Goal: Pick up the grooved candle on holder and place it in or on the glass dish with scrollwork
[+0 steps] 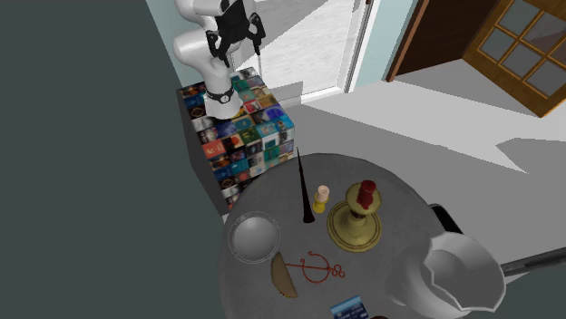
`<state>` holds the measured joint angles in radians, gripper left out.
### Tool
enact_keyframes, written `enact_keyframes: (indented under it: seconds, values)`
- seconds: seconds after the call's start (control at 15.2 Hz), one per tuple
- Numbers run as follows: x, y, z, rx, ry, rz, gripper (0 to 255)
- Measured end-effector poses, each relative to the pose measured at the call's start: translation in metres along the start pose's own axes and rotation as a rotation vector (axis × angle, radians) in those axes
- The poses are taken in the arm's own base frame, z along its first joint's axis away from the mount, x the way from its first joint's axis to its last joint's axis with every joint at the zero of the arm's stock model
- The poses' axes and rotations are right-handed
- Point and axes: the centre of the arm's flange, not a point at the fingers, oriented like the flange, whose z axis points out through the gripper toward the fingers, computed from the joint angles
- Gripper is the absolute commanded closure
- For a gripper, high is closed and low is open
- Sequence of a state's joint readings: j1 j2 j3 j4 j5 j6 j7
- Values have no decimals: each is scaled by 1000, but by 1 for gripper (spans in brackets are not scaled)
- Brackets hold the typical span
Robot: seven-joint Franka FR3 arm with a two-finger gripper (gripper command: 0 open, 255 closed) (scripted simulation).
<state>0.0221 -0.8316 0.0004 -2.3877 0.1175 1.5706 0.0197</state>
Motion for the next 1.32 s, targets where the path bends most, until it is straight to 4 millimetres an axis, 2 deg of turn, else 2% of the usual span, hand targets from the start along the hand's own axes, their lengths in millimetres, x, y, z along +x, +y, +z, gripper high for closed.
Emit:
enact_keyframes:
  seconds: [0.13, 0.33, 0.99, 1.12, 1.32]
  values:
    - [6, 0, 4, -2, 0, 1, 0]
    - [34, -8, 19, -12, -1, 9, 0]
    - [146, -30, 84, -53, 0, 38, 0]
    - [168, -40, 96, -60, 1, 44, 0]
    - [202, -41, 114, -72, 1, 53, 0]
